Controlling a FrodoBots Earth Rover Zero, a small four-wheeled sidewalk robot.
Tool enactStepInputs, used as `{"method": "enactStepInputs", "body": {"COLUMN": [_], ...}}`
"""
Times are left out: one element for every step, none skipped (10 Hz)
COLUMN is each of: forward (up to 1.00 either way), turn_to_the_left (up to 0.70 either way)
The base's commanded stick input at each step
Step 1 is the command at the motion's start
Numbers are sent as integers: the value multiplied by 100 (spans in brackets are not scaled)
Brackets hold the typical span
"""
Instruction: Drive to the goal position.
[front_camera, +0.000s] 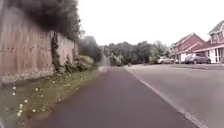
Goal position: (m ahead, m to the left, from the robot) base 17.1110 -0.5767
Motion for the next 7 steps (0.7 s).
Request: {"method": "enactStepInputs", "body": {"forward": [100, 100, 100, 100, 100, 100, 100], "turn_to_the_left": [0, 0, 0, 0, 0, 0, 0]}}
